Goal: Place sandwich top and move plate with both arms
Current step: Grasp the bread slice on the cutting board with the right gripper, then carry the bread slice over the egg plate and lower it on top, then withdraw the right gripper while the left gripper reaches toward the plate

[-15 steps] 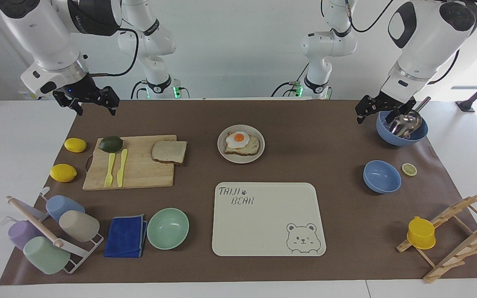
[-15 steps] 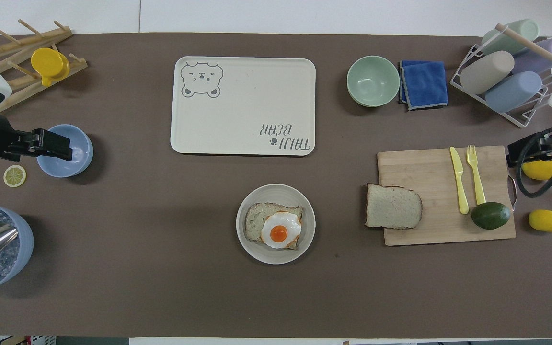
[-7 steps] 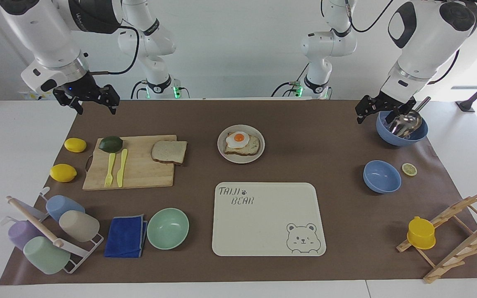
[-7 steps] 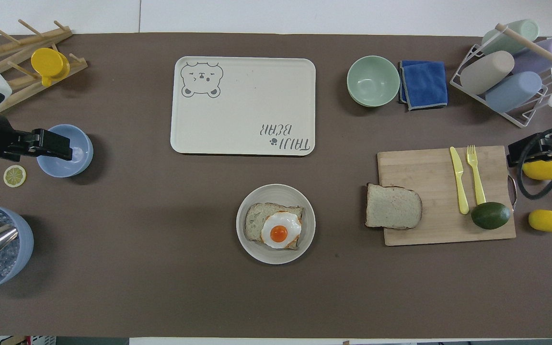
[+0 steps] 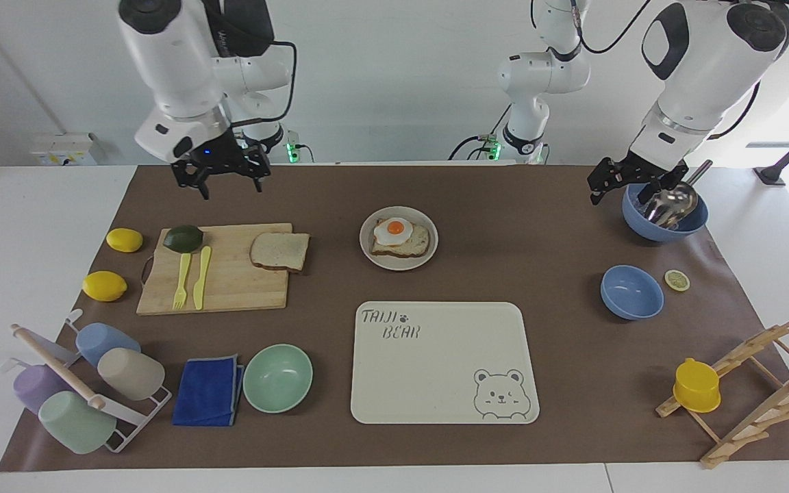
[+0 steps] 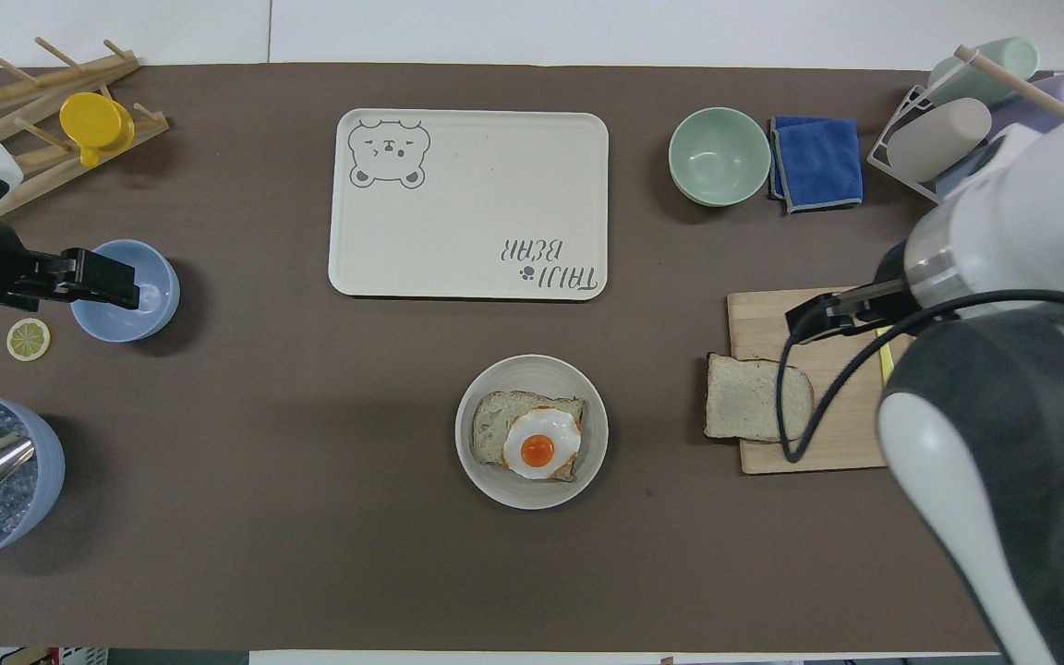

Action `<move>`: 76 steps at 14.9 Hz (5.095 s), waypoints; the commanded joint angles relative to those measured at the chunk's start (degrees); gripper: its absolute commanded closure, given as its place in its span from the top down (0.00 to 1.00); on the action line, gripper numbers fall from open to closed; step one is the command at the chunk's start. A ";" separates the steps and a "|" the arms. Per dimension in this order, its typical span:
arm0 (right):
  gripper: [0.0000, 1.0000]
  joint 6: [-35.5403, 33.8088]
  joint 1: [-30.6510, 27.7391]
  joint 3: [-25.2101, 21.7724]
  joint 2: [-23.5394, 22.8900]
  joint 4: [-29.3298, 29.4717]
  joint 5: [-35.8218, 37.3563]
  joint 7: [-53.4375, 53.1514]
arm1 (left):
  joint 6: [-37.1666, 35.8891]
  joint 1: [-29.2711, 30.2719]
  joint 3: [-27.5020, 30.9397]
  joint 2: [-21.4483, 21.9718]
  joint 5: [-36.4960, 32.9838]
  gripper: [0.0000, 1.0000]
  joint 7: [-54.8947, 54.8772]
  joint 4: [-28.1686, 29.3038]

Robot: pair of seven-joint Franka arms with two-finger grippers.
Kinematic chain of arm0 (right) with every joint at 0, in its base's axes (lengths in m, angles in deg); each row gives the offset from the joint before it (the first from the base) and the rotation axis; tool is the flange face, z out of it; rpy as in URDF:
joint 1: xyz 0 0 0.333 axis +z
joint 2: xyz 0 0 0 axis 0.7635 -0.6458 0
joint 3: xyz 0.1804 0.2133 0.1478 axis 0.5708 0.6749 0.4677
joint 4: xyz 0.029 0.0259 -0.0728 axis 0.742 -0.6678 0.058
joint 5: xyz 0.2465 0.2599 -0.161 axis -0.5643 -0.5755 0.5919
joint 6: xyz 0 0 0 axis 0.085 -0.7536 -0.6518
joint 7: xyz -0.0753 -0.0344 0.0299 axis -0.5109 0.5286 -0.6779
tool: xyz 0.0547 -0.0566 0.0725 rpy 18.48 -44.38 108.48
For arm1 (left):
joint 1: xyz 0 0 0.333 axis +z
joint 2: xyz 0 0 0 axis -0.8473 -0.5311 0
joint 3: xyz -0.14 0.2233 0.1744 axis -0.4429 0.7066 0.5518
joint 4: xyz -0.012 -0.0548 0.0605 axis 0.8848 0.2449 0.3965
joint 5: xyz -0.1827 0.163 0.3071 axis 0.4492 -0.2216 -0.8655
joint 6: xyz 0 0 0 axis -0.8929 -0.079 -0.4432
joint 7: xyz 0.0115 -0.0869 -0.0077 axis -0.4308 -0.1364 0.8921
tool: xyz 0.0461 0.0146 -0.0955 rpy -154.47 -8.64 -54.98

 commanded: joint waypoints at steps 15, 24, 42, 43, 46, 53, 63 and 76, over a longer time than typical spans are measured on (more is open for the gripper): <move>1.00 16.71 12.87 -0.17 -14.58 -18.23 22.48 -28.65 | 0.40 0.80 -0.58 1.15 -1.10 1.00 -0.82 0.86; 0.84 15.66 12.79 -0.17 -13.53 -20.87 24.41 -27.94 | 0.40 0.80 -0.58 1.15 -1.10 1.00 -0.82 0.86; 0.00 -0.74 13.49 5.08 -16.77 -4.39 24.07 -21.98 | 0.40 0.80 -0.58 1.07 -1.10 1.00 -0.82 0.86; 0.00 -2.69 14.45 7.27 -17.47 -0.35 23.11 -21.97 | 0.40 0.80 -0.58 1.15 -1.10 1.00 -0.82 0.86; 0.00 -1.31 20.94 8.97 -19.06 5.05 21.43 -23.10 | 0.40 0.80 -0.58 1.15 -1.10 1.00 -0.82 0.86; 0.00 13.28 25.97 9.14 -20.47 -0.39 18.44 -32.95 | 0.40 0.80 -0.58 1.07 -1.10 1.00 -0.82 0.86; 0.93 15.05 25.19 9.14 -18.46 2.33 11.33 -32.69 | 0.40 0.80 -0.58 1.15 -1.10 1.00 -0.82 0.86; 1.00 -5.24 -11.37 8.18 -0.52 5.41 0.50 -2.92 | 8.03 -4.81 -1.37 7.30 2.14 1.00 1.80 16.57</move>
